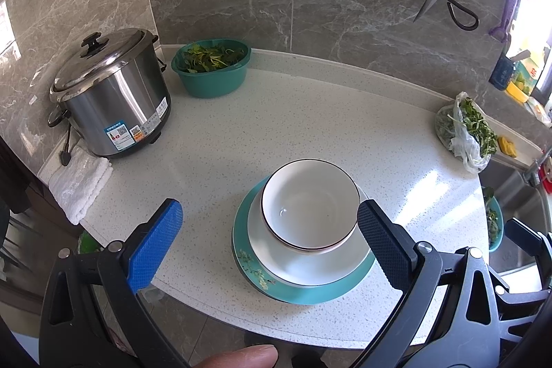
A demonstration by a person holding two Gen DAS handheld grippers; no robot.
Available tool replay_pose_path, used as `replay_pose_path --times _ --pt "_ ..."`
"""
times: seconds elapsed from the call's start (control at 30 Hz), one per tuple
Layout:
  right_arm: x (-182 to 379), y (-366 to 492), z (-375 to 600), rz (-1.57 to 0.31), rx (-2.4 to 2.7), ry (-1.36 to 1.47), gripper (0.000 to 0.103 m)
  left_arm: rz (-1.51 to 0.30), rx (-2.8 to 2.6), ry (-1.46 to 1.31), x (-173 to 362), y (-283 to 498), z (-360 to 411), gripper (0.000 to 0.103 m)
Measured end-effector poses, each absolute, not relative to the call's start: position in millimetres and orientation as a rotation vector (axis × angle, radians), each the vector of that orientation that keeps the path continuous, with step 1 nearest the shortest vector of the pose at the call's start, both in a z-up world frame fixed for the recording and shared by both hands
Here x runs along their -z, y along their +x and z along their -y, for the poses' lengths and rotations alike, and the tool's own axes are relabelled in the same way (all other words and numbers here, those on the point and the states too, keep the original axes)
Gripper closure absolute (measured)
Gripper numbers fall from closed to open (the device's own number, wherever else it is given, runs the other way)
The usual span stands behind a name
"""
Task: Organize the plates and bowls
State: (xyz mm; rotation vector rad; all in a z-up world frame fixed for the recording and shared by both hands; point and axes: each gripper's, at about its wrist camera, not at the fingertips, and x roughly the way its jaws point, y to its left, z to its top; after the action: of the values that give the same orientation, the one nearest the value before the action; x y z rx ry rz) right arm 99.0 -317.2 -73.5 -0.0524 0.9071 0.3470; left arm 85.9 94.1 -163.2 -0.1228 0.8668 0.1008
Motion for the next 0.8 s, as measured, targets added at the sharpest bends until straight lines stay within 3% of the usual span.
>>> replay_pose_path --times 0.8 --pt "73.4 99.5 320.3 -0.908 -0.345 -0.053 0.000 -0.871 -0.088 -0.117 163.6 89.0 -88.8 0.000"
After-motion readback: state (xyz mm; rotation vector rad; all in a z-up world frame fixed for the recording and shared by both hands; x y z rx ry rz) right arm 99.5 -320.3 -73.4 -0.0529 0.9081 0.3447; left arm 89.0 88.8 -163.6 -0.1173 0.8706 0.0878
